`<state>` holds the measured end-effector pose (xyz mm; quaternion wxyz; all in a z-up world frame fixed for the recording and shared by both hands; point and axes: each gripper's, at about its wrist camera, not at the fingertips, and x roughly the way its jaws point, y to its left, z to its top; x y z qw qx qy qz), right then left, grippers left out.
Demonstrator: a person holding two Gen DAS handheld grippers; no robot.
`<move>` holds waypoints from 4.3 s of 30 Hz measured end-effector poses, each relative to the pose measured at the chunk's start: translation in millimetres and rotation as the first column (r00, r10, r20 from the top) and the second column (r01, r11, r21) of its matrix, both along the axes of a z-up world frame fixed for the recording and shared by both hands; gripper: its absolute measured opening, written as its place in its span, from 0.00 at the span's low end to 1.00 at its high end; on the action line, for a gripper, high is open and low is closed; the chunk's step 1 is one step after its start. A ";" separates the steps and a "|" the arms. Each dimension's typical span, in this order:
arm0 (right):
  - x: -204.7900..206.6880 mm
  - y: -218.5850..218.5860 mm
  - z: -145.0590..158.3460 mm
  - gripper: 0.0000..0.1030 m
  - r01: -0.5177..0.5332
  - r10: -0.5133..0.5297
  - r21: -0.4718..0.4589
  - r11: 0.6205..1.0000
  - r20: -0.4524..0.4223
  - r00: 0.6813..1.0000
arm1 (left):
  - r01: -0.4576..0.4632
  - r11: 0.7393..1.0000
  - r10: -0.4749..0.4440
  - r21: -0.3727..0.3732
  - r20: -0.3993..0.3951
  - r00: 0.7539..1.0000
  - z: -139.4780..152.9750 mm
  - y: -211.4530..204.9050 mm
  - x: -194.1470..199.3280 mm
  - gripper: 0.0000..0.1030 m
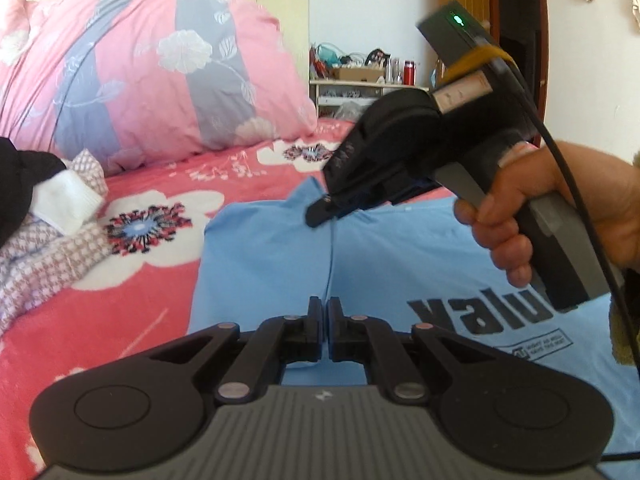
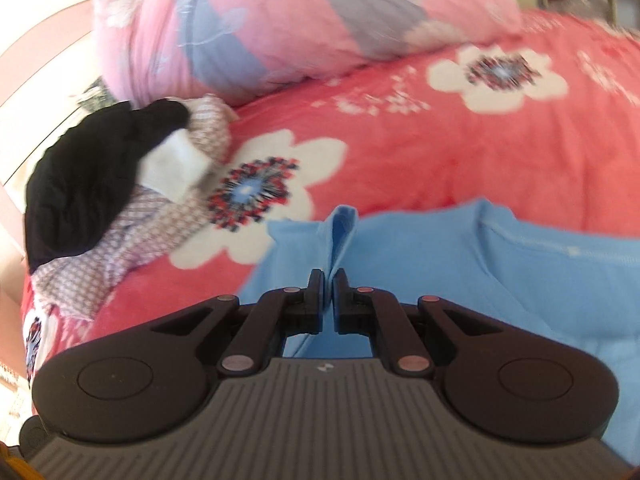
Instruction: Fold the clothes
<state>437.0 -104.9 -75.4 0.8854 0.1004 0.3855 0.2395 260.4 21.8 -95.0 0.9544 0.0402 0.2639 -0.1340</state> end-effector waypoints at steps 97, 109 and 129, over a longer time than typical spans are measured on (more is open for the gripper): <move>-514.8 -194.2 -41.6 0.43 0.287 -0.277 -0.198 0.937 0.077 0.958 | -0.181 0.979 0.144 -0.091 -0.315 0.938 -4.4 92.5 -276.5 0.53; -524.9 -276.1 -43.2 0.44 0.507 -0.498 0.239 0.828 -0.101 0.862 | -0.152 0.988 0.152 0.021 -0.245 0.957 -0.3 88.6 -299.9 0.59; -518.4 -271.7 -69.7 0.33 0.506 -0.424 0.426 0.750 -0.278 0.862 | -0.214 0.926 0.092 -0.311 -0.363 0.927 -26.8 131.3 -277.5 0.36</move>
